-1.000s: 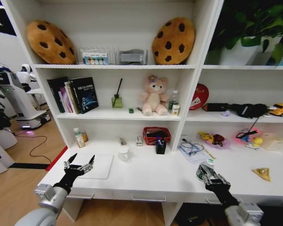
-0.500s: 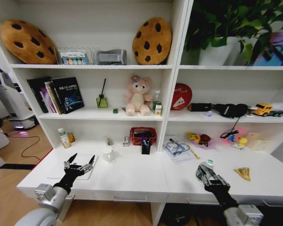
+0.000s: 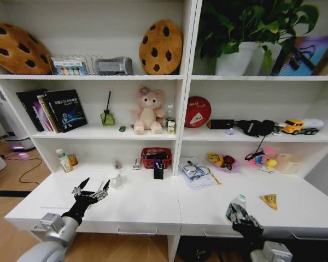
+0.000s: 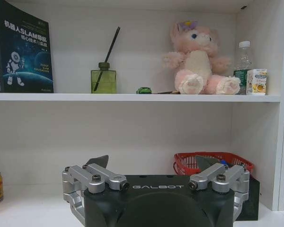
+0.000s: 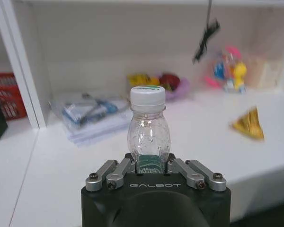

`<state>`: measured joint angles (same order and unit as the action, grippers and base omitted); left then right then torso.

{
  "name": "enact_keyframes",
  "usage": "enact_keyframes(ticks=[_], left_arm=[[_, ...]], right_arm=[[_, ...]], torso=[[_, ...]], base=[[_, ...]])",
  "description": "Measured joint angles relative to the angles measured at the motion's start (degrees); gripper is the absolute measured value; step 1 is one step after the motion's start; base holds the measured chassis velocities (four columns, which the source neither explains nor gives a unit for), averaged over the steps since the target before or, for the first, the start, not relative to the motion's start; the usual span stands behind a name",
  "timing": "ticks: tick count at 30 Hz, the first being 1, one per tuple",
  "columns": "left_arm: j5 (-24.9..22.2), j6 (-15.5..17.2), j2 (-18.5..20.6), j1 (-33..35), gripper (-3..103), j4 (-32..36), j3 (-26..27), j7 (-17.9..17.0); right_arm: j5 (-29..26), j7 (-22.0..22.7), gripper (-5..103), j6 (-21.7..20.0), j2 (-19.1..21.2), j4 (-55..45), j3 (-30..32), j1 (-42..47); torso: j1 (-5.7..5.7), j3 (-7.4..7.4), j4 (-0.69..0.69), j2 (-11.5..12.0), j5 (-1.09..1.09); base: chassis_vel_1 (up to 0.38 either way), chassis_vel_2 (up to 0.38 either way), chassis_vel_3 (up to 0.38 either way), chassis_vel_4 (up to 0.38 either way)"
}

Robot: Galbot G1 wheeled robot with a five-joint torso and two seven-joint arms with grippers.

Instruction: Organize the objects on the table.

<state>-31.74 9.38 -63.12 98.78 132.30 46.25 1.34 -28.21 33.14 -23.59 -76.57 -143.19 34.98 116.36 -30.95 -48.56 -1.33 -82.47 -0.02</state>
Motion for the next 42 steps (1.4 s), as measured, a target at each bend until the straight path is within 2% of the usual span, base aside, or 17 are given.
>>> enact_keyframes(ticks=[2,3,5,9,14,16,17,19,21,23,24,27,28,30,33,38,42], left_arm=[[0.0,0.0,0.0,0.0,100,0.0,0.0,0.0],[0.0,0.0,0.0,0.0,100,0.0,0.0,0.0],[0.0,0.0,0.0,0.0,100,0.0,0.0,0.0],[0.0,0.0,0.0,0.0,100,0.0,0.0,0.0],[0.0,0.0,0.0,0.0,100,0.0,0.0,0.0],[0.0,0.0,0.0,0.0,100,0.0,0.0,0.0],[0.0,0.0,0.0,0.0,100,0.0,0.0,0.0],[0.0,0.0,0.0,0.0,100,0.0,0.0,0.0],[0.0,0.0,0.0,0.0,100,0.0,0.0,0.0],[0.0,0.0,0.0,0.0,100,0.0,0.0,0.0],[0.0,0.0,0.0,0.0,100,0.0,0.0,0.0],[0.0,0.0,0.0,0.0,100,0.0,0.0,0.0],[0.0,0.0,0.0,0.0,100,0.0,0.0,0.0],[0.0,0.0,0.0,0.0,100,0.0,0.0,0.0],[0.0,0.0,0.0,0.0,100,0.0,0.0,0.0],[0.0,0.0,0.0,0.0,100,0.0,0.0,0.0],[0.0,0.0,0.0,0.0,100,0.0,0.0,0.0]], right_arm=[[-8.8,5.6,25,-4.9,0.2,0.0,0.7,-0.5],[-8.8,5.6,25,-4.9,0.2,0.0,0.7,-0.5],[-15.7,9.6,25,-7.7,0.7,0.0,2.2,-0.7],[-22.6,14.5,25,-9.2,0.7,0.3,2.9,-1.0],[-24.9,14.6,25,-8.8,-1.1,8.8,2.9,-1.7],[-19.2,7.5,25,-6.7,-2.0,16.1,3.5,-2.0],[-19.2,7.5,25,-6.7,-2.0,16.1,3.5,-2.0],[-8.2,-4.2,25,-1.4,-2.3,27.0,4.5,-2.8],[-6.9,-5.7,25,-0.7,-2.3,28.5,4.5,-3.1],[-0.8,-14.6,25,4.3,-2.4,37.6,4.6,-5.7],[-0.8,-14.6,25,4.3,-2.4,37.6,4.6,-5.7],[8.6,-26.9,25,13.0,-2.7,50.2,4.4,-10.3],[8.6,-26.9,25,13.0,-2.7,50.2,4.4,-10.3],[15.2,-32.3,24,18.3,-2.7,57.8,4.2,-13.5],[18.8,-34.1,24,21.3,-2.6,62.9,3.8,-16.0],[26.0,-35.2,24,32.0,-2.6,76.8,3.6,-23.6],[27.1,-34.5,24,34.0,-2.6,81.0,3.5,-25.3]], torso=[[0.00,0.00,0.00,0.0,0.00],[0.00,0.00,0.00,0.0,0.00],[0.00,0.00,0.00,0.0,0.00],[0.00,0.00,0.00,0.0,0.00],[0.00,-0.01,0.00,0.0,0.03],[0.00,0.00,-0.01,0.0,0.01],[0.00,0.00,-0.01,0.0,0.01],[0.00,0.00,0.00,0.0,0.02],[0.00,0.00,-0.01,0.0,0.02],[0.00,0.00,-0.01,0.0,0.01],[0.00,0.00,-0.01,0.0,0.01],[0.00,0.00,0.01,0.0,0.01],[0.00,0.00,0.01,0.0,0.01],[0.00,-0.01,-0.01,0.0,0.02],[0.00,-0.01,0.00,0.0,0.02],[0.00,-0.01,0.01,0.0,0.03],[0.00,-0.01,0.01,0.0,0.01]], base=[[0.021,0.026,-0.019,-0.018],[0.000,0.000,0.000,0.000],[0.000,0.000,0.000,0.000],[0.000,0.000,0.000,0.000],[0.000,0.000,0.000,0.000],[0.000,0.000,0.000,0.000],[0.000,0.000,0.000,0.000],[0.000,0.000,0.000,0.000],[0.000,0.000,0.000,0.000],[0.000,0.000,0.000,0.000],[0.000,0.000,0.000,0.000],[0.000,0.000,0.000,0.000],[0.000,0.000,0.000,0.000],[0.000,0.000,0.000,0.000],[0.000,0.000,0.000,0.000],[0.000,0.000,0.000,0.000],[0.000,0.000,0.000,0.000]])
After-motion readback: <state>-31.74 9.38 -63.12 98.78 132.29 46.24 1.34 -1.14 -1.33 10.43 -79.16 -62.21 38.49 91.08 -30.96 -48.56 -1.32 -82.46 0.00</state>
